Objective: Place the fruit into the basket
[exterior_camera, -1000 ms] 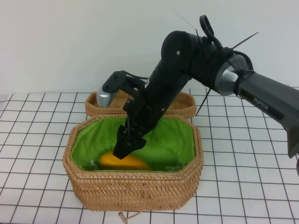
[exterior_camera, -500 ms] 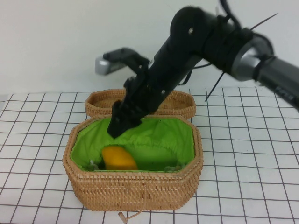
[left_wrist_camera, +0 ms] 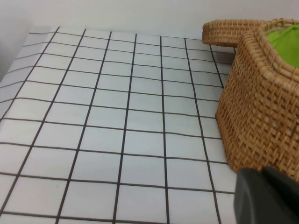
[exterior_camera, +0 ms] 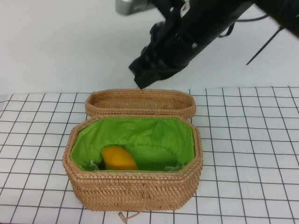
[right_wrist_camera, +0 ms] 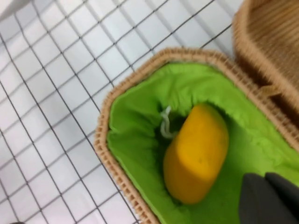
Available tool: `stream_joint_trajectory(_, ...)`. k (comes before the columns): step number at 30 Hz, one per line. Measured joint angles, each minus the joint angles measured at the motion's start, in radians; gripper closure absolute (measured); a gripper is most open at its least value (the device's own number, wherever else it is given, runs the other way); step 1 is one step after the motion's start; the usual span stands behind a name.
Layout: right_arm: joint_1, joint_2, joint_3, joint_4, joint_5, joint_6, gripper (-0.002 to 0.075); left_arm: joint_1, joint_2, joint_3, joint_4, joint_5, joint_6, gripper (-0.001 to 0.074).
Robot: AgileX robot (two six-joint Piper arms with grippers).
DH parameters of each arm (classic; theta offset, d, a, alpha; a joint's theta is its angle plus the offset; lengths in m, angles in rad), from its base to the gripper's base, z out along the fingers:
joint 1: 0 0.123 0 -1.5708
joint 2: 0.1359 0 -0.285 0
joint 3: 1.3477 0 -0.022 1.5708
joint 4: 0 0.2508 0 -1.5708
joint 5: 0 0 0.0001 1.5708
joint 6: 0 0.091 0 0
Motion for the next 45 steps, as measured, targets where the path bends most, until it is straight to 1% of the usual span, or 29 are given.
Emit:
stream_joint_trajectory(5,-0.001,-0.061,0.0,0.0,0.002,0.0,0.0727,0.0,0.0,0.0,0.0,0.0,0.0,0.0734)
stream_joint_trajectory(15,-0.001,-0.033,0.0,-0.006,0.002,-0.012,0.0727,0.0,0.0,0.0,0.0,0.0,0.0,0.0734)
stream_joint_trajectory(24,-0.001,-0.039,0.002,-0.195,0.002,-0.045,0.0728,0.0,0.0,0.0,0.0,0.0,0.0,0.0734)
stream_joint_trajectory(34,-0.001,-0.042,0.002,-0.221,0.002,-0.063,0.0728,0.0,0.0,0.0,0.0,0.0,0.0,0.0734)
stream_joint_trajectory(38,-0.001,-0.058,0.006,-0.229,0.004,-0.118,0.0728,0.0,0.0,0.0,0.0,0.0,0.0,0.0734)
stream_joint_trajectory(41,-0.001,-0.129,0.035,-0.229,-0.002,-0.15,0.0728,0.0,0.0,0.0,0.0,0.0,0.0,0.0734)
stream_joint_trajectory(45,-0.001,-0.279,0.175,-0.276,-0.125,-0.294,0.0728,0.0,0.0,0.0,0.0,0.0,0.0,0.0734)
